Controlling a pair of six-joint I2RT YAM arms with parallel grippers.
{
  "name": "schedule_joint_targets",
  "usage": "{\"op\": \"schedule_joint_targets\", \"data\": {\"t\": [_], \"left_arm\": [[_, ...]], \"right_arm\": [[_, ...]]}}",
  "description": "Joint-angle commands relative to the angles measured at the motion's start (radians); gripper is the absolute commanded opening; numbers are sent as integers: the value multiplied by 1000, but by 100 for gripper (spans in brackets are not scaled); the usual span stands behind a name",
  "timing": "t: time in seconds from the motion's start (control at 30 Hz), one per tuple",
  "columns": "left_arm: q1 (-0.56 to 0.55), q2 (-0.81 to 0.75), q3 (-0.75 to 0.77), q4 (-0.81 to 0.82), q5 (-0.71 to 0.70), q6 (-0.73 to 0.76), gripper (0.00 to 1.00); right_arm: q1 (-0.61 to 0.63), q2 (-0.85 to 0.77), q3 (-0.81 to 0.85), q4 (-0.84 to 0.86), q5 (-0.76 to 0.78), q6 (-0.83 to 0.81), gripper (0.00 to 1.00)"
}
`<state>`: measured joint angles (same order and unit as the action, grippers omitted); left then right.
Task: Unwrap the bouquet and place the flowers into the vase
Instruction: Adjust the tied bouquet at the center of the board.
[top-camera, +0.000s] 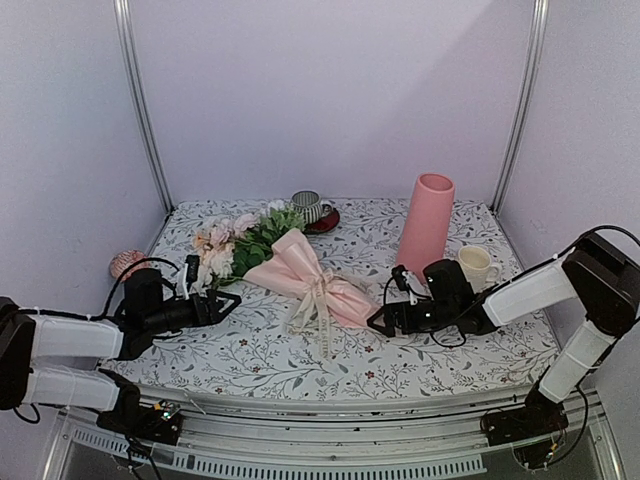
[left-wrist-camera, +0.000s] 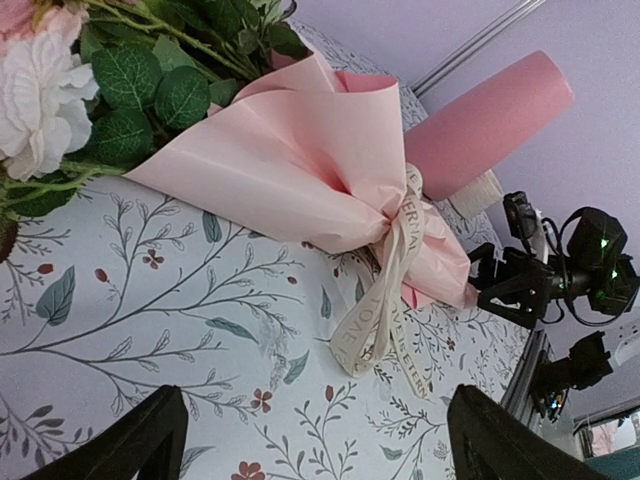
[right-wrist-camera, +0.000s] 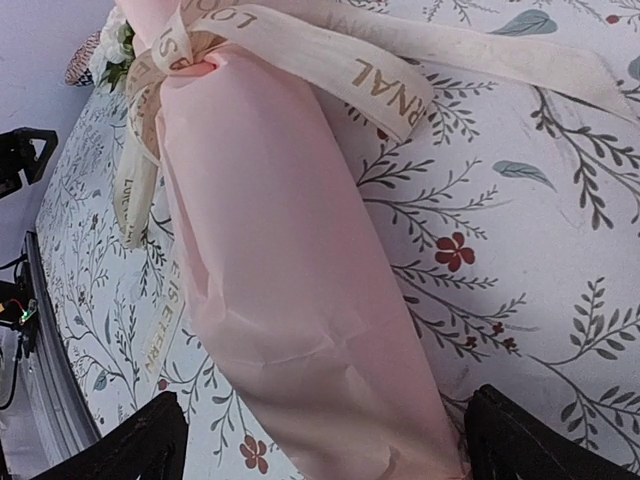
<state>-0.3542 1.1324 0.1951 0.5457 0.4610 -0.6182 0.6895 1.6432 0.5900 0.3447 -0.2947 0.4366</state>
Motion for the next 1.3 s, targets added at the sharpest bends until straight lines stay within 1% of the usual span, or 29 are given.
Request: {"op": "schedule_joint_targets", "data": {"t": [0.0, 0.1, 0.2, 0.3, 0.37, 0.43, 0.53, 0.67, 0.77, 0.87, 0.93, 1.03, 1.17, 1.27], "left_arm": [[11, 15, 3, 47, -8, -18, 92], [14, 7, 5, 28, -22, -14, 93], [15, -5, 9, -3, -30, 3, 93], [17, -14, 13, -24, -43, 17, 93], [17, -15, 15, -27, -44, 18, 93], [17, -13, 14, -26, -48, 15, 93], [17, -10, 14, -24, -54, 13, 93], [18, -16, 15, -31, -56, 10, 92], [15, -28, 34, -81, -58, 25, 93], [1, -43, 67, -143, -51, 51, 93], [-21, -47, 89, -180, -44, 65, 93], [-76, -61, 104, -213, -59, 61, 93], [-180, -116, 77, -222, -131, 14, 91], [-251, -172, 37, -222, -190, -23, 90]], "right_arm": [[26, -14, 17, -9, 31, -22, 99], [26, -70, 4, -19, 80, -34, 99], [25, -98, 11, -66, 142, -65, 100], [20, -66, 54, -137, 209, -88, 99], [12, -28, 76, -160, 227, -85, 99], [7, 17, 97, -161, 195, -79, 99], [10, 66, 105, -123, 93, -74, 99], [53, 67, 84, -33, -47, -84, 99], [108, 66, 96, -28, -117, -125, 99], [142, 66, 110, -36, -144, -156, 99], [145, 48, 110, -36, -125, -159, 99], [145, -7, 110, -41, -32, -148, 100], [133, -97, 94, -42, 125, -126, 99], [105, -131, 69, -20, 187, -106, 99]]}}
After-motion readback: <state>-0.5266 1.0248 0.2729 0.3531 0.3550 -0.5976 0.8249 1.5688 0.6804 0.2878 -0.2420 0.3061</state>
